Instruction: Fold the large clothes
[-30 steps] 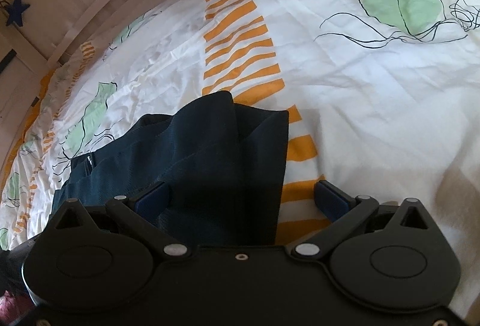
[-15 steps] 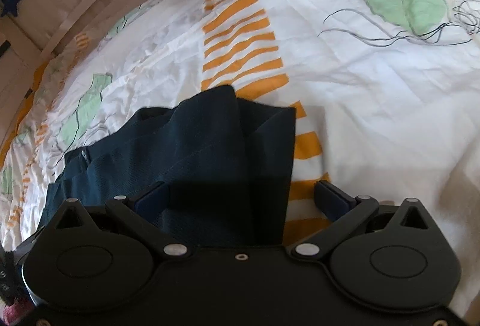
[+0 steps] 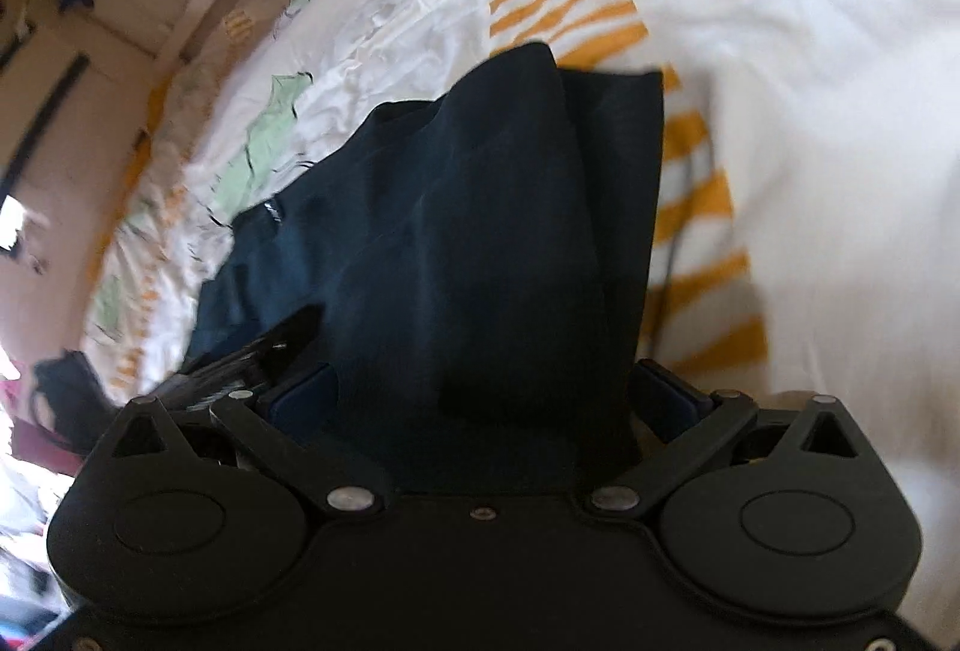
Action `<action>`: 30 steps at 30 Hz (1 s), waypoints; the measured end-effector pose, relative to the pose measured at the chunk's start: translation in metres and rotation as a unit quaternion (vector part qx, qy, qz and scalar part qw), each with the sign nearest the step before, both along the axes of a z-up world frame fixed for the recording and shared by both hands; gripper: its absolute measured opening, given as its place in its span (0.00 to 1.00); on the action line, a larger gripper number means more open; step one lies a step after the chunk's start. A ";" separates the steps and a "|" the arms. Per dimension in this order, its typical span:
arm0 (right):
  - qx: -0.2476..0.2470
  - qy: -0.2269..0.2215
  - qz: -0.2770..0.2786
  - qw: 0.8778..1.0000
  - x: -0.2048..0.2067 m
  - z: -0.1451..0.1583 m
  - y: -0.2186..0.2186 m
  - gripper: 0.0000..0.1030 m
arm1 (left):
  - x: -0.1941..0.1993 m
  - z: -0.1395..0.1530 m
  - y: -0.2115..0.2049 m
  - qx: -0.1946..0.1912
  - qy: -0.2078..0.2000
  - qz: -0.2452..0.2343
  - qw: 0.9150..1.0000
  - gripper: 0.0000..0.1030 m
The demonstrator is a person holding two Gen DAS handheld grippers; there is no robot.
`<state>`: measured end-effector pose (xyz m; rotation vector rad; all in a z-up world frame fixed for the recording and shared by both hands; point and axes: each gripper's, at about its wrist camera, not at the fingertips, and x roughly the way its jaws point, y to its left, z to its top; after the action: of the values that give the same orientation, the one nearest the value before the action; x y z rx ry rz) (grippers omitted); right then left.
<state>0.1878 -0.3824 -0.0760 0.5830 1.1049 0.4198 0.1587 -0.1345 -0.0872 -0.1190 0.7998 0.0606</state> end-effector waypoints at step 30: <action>0.106 0.021 -0.063 0.992 0.005 -0.021 -0.017 1.00 | -0.085 0.031 -0.004 -0.006 -0.005 -0.015 1.000 0.99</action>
<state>0.1927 -0.3989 -0.0966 0.8471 1.0641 0.4195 0.0740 -0.1385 -0.0558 -0.1195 0.7913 0.0270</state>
